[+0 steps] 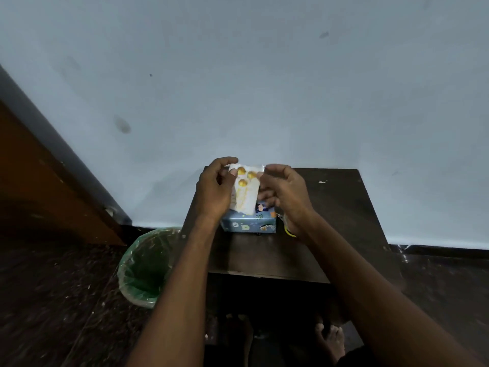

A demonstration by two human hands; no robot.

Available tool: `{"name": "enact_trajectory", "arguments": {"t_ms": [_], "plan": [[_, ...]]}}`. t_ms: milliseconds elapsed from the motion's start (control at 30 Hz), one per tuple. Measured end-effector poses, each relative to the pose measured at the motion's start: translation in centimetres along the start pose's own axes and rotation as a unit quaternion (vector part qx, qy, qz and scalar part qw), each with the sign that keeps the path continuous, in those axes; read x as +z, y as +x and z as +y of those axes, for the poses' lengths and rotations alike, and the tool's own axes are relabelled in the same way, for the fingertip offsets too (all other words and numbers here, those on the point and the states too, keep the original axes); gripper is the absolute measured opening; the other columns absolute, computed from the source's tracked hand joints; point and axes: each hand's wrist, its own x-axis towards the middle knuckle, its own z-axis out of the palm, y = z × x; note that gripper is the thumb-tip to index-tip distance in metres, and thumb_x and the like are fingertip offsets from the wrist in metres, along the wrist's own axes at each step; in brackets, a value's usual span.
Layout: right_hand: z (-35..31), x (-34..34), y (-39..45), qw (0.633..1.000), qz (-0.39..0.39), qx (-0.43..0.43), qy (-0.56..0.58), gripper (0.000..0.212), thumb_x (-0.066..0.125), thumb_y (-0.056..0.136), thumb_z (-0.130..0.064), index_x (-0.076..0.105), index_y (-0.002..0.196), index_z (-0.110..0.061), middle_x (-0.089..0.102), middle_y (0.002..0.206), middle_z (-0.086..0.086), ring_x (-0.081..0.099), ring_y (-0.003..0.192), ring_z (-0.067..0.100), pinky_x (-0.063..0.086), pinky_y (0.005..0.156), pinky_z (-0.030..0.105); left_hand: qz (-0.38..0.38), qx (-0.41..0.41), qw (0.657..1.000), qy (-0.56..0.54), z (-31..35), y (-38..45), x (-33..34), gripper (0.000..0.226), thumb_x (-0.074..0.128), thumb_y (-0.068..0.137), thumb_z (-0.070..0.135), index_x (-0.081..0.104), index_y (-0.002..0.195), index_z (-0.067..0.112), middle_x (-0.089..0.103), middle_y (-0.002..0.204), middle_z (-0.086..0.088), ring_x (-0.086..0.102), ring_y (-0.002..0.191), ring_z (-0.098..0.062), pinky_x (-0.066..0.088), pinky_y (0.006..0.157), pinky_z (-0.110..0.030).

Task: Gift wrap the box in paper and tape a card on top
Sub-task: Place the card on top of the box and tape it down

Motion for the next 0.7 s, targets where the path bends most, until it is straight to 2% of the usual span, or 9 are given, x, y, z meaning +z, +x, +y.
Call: {"name": "enact_trajectory", "arguments": {"t_ms": [100,167,233,333,367,433,500,567,700], "plan": [[-0.6,-0.2,0.1,0.990,-0.041,-0.026,-0.132,0.033,0.081,0.088,-0.012,0.069,0.119,-0.011,0.066,0.068,0.014,0.051,0.046,0.018,0.041,0.044,0.026,-0.057,0.030,0.998,0.020,-0.4,0.0,-1.4,0.035,0.057,0.107,0.020,0.075,0.127,0.042,0.074,0.123,0.014,0.066,0.116,-0.001,0.055,0.099,-0.027],[-0.7,0.2,-0.2,0.981,-0.072,-0.014,-0.179,0.021,0.077,0.087,0.000,0.073,0.108,-0.004,0.068,0.068,0.017,0.055,0.045,0.018,0.044,0.044,0.026,-0.080,0.050,0.995,0.041,-0.5,0.0,-1.6,0.036,0.062,0.105,0.022,0.073,0.133,0.041,0.073,0.117,0.023,0.066,0.116,0.003,0.055,0.100,-0.027],[-0.5,0.7,-0.3,0.986,-0.047,0.010,-0.162,0.013,0.073,0.086,0.007,0.071,0.098,0.003,0.071,0.074,0.021,0.063,0.049,0.020,0.052,0.047,0.026,-0.097,0.049,0.992,0.069,-0.5,0.0,-1.6,0.042,0.070,0.100,0.034,0.067,0.141,0.041,0.068,0.112,0.031,0.065,0.116,0.004,0.054,0.106,-0.032],[-0.2,0.7,-0.4,0.990,0.032,0.037,-0.134,0.009,0.069,0.085,0.008,0.067,0.093,0.003,0.076,0.085,0.022,0.075,0.061,0.029,0.059,0.055,0.033,-0.163,0.032,0.979,0.121,-1.2,0.1,-2.3,0.090,0.083,0.071,0.074,0.051,0.150,0.046,0.061,0.133,0.027,0.057,0.131,-0.002,0.047,0.115,-0.041],[-0.1,0.6,-0.5,0.988,0.047,0.038,-0.142,0.010,0.069,0.085,0.007,0.066,0.094,0.003,0.077,0.086,0.021,0.076,0.064,0.032,0.062,0.059,0.037,-0.200,0.029,0.968,0.148,-1.3,0.0,-2.7,0.103,0.086,0.060,0.079,0.049,0.151,0.046,0.058,0.141,0.022,0.055,0.134,-0.005,0.045,0.116,-0.044],[-0.1,0.4,-0.7,0.983,0.049,0.036,-0.173,0.023,0.071,0.084,0.006,0.062,0.105,0.001,0.076,0.082,0.024,0.075,0.060,0.034,0.062,0.058,0.041,-0.252,0.023,0.953,0.167,-1.5,-0.2,-3.1,0.113,0.095,0.050,0.070,0.053,0.152,0.040,0.056,0.144,0.016,0.054,0.133,-0.009,0.046,0.115,-0.045],[-0.3,0.2,-1.1,0.976,0.021,0.030,-0.216,0.039,0.072,0.085,0.005,0.054,0.118,-0.004,0.074,0.074,0.024,0.067,0.048,0.028,0.051,0.043,0.031,-0.270,0.026,0.953,0.138,-1.4,-0.2,-3.1,0.103,0.104,0.054,0.050,0.062,0.147,0.032,0.058,0.138,0.011,0.057,0.128,-0.009,0.051,0.110,-0.039],[-0.6,0.0,-1.5,0.961,0.000,0.012,-0.278,0.049,0.073,0.086,0.001,0.052,0.127,-0.016,0.073,0.070,0.019,0.062,0.042,0.020,0.041,0.037,0.024,-0.275,0.032,0.953,0.122,-1.2,-0.1,-3.4,0.092,0.105,0.060,0.035,0.066,0.143,0.027,0.060,0.133,0.010,0.059,0.122,-0.007,0.052,0.103,-0.028],[-0.3,-0.6,-1.6,0.934,-0.013,-0.033,-0.354,0.037,0.082,0.084,-0.009,0.068,0.118,-0.013,0.070,0.072,0.006,0.061,0.042,0.008,0.044,0.039,0.021,-0.281,0.026,0.950,0.131,-1.1,-0.3,-4.1,0.090,0.106,0.060,0.031,0.067,0.141,0.027,0.060,0.130,0.013,0.059,0.118,-0.002,0.050,0.093,-0.019]]}}
